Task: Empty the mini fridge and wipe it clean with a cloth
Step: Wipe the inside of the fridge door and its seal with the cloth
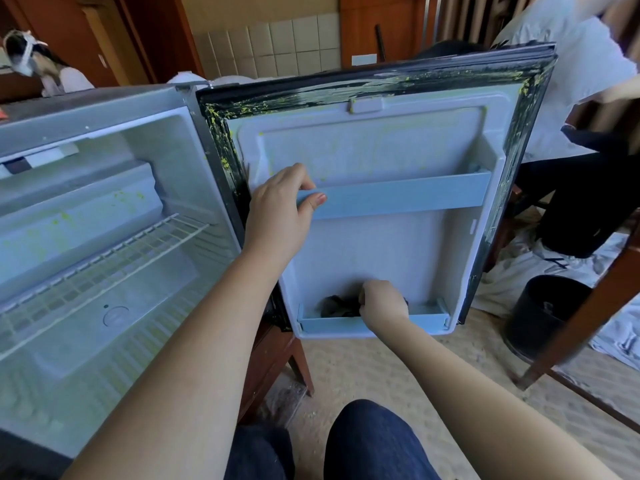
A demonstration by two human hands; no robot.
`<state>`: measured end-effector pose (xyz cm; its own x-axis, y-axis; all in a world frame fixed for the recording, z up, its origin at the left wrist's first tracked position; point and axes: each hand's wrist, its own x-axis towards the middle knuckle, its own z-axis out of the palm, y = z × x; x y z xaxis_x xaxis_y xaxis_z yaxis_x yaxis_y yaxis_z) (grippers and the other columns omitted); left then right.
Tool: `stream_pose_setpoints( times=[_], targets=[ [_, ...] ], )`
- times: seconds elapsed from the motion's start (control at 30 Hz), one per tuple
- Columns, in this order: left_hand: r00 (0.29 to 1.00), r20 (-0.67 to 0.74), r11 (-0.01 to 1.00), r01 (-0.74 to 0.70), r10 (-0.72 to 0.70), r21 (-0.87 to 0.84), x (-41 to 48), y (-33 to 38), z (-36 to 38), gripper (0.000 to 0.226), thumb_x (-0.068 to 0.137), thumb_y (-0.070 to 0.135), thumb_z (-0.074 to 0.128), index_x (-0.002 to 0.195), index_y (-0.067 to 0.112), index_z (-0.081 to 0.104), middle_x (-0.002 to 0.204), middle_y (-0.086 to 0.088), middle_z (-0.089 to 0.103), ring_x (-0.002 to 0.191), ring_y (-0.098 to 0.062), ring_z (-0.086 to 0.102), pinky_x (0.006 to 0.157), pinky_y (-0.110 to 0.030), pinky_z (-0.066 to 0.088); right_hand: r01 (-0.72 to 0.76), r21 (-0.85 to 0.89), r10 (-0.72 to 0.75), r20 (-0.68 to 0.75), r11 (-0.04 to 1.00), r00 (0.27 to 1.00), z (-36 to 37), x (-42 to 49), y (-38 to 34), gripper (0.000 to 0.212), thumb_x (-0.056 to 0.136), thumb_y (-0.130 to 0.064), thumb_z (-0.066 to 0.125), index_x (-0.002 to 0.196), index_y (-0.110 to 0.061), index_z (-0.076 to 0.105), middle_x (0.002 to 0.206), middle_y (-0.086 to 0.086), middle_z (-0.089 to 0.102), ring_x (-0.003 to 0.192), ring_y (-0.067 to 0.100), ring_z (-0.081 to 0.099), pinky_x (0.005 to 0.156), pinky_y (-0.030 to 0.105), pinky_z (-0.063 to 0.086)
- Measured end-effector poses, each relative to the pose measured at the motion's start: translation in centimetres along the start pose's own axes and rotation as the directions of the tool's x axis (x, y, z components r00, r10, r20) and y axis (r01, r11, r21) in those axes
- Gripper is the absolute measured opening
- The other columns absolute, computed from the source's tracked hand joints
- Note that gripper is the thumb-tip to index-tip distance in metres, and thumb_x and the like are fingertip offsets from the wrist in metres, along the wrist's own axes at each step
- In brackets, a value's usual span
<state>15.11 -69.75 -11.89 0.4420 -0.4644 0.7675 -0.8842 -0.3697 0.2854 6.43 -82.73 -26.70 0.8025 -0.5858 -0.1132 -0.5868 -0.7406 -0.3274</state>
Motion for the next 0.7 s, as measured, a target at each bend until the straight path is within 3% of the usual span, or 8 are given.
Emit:
stream_pose_setpoints(
  times=[0.07, 0.13, 0.23, 0.33, 0.5, 0.6, 0.7],
  targets=[
    [1.000, 0.003, 1.000, -0.001, 0.001, -0.004, 0.0, 0.0, -0.1, 0.018, 0.086, 0.014, 0.068, 0.082, 0.005, 0.053, 0.082, 0.000, 0.056, 0.083, -0.029, 0.055, 0.065, -0.026, 0.023, 0.045, 0.131, -0.036, -0.075, 0.990, 0.997, -0.3, -0.5, 0.1, 0.026, 0.083, 0.000, 0.049, 0.099, -0.013, 0.064, 0.100, 0.003, 0.066, 0.081, 0.022, 0.054, 0.064, 0.025, 0.037],
    [1.000, 0.004, 1.000, -0.008, 0.008, 0.003, 0.0, 0.0, -0.2, 0.018, 0.085, 0.014, 0.068, 0.082, 0.005, 0.053, 0.084, -0.005, 0.059, 0.083, -0.030, 0.056, 0.065, -0.027, 0.024, 0.127, 0.363, -0.040, -0.238, 0.923, 0.970, -1.1, -1.4, -0.4, 0.016, 0.079, -0.005, 0.055, 0.085, -0.015, 0.066, 0.086, -0.001, 0.066, 0.076, 0.020, 0.058, 0.059, 0.025, 0.039],
    [1.000, 0.002, 1.000, -0.002, 0.002, 0.011, 0.0, 0.1, -0.1, 0.018, 0.086, 0.014, 0.067, 0.083, 0.004, 0.053, 0.083, -0.001, 0.056, 0.083, -0.029, 0.055, 0.065, -0.026, 0.022, 0.250, 0.741, 0.109, -0.399, 0.623, 0.910, -3.7, -2.7, -2.2, 0.015, 0.074, -0.007, 0.063, 0.070, -0.020, 0.058, 0.069, -0.008, 0.061, 0.062, 0.009, 0.055, 0.057, 0.017, 0.042],
    [1.000, 0.005, 1.000, 0.005, -0.005, 0.018, 0.0, 0.2, -0.2, 0.018, 0.086, 0.015, 0.067, 0.082, 0.004, 0.053, 0.082, 0.005, 0.052, 0.082, -0.027, 0.054, 0.065, -0.024, 0.021, 0.361, 0.812, 0.221, -0.498, 0.459, 0.839, -5.5, -2.8, -4.4, 0.013, 0.076, -0.007, 0.063, 0.074, -0.017, 0.056, 0.071, -0.005, 0.058, 0.064, 0.011, 0.052, 0.061, 0.019, 0.042],
    [1.000, 0.010, 1.000, 0.014, -0.014, 0.016, 0.0, 0.1, -0.2, 0.018, 0.086, 0.014, 0.067, 0.082, 0.005, 0.053, 0.082, 0.007, 0.051, 0.081, -0.026, 0.053, 0.065, -0.023, 0.021, 0.508, 0.731, 0.265, -0.656, 0.456, 0.707, -4.3, -2.4, -8.3, 0.019, 0.079, -0.001, 0.064, 0.081, -0.018, 0.055, 0.085, 0.002, 0.053, 0.069, -0.001, 0.051, 0.065, 0.006, 0.035],
    [1.000, 0.007, 1.000, 0.008, -0.008, 0.002, -0.1, 0.1, -0.3, 0.017, 0.086, 0.014, 0.068, 0.082, 0.005, 0.053, 0.082, 0.007, 0.051, 0.080, -0.022, 0.052, 0.066, -0.022, 0.022, 0.505, 0.704, 0.163, -0.649, 0.499, 0.744, -2.4, -2.3, -10.6, 0.015, 0.082, -0.003, 0.063, 0.088, -0.017, 0.062, 0.097, -0.006, 0.051, 0.070, 0.000, 0.053, 0.066, 0.017, 0.041],
    [1.000, 0.011, 1.000, -0.002, 0.002, -0.006, -0.1, 0.0, -0.3, 0.017, 0.087, 0.015, 0.068, 0.083, 0.006, 0.053, 0.082, 0.008, 0.051, 0.081, -0.021, 0.052, 0.066, -0.022, 0.023, 0.463, 0.680, 0.121, -0.626, 0.568, 0.771, -1.5, -1.7, -10.7, 0.014, 0.085, -0.004, 0.058, 0.087, -0.017, 0.063, 0.093, -0.008, 0.051, 0.069, 0.003, 0.051, 0.059, 0.027, 0.040]
  ],
)
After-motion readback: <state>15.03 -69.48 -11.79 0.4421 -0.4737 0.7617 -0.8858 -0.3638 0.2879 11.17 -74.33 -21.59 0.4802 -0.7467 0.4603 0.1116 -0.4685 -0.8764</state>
